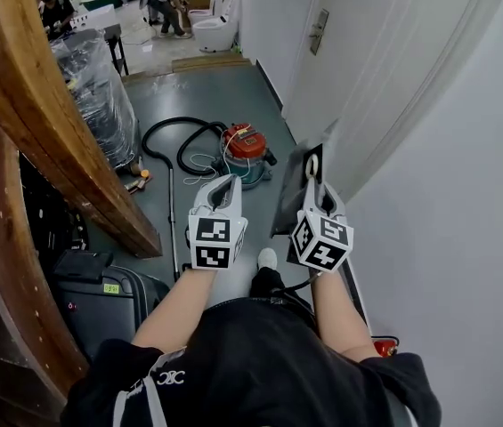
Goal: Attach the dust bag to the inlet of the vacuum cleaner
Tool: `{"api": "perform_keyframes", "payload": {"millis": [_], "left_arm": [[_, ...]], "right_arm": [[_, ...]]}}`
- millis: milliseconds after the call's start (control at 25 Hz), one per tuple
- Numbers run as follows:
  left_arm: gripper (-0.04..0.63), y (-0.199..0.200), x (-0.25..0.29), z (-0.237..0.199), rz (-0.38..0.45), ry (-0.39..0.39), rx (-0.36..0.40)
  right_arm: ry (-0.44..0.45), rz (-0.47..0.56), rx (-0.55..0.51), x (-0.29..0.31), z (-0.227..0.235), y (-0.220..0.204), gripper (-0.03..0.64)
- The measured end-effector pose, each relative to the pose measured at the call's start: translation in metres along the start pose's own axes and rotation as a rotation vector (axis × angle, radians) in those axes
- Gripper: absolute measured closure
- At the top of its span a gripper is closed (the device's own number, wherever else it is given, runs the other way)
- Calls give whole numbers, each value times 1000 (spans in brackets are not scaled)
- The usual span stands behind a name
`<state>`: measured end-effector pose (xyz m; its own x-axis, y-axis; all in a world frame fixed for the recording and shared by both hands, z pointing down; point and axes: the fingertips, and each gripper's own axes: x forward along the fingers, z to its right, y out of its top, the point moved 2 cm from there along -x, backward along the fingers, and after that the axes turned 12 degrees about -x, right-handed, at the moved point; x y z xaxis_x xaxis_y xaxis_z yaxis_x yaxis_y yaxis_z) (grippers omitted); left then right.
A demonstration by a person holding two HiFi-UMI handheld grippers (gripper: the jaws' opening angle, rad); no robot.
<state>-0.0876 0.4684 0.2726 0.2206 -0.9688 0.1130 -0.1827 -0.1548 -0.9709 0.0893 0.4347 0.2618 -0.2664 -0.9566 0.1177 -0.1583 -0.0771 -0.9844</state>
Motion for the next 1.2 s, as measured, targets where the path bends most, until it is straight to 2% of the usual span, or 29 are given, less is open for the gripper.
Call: {"api": "perform_keyframes", "payload": {"millis": [280, 520, 800, 1200], "left_arm": [[595, -2, 41, -21, -12, 9, 17], [597, -6, 118, -46, -17, 15, -11], [595, -4, 201, -56, -34, -5, -20], [597, -25, 241, -65, -88, -16, -33]], "right_arm": [[4, -23, 28, 53, 10, -16, 595], [0, -7, -17, 129, 28, -25, 594], [9, -21, -12, 210, 46, -25, 595], [0, -62, 6, 247, 56, -43, 595]]}}
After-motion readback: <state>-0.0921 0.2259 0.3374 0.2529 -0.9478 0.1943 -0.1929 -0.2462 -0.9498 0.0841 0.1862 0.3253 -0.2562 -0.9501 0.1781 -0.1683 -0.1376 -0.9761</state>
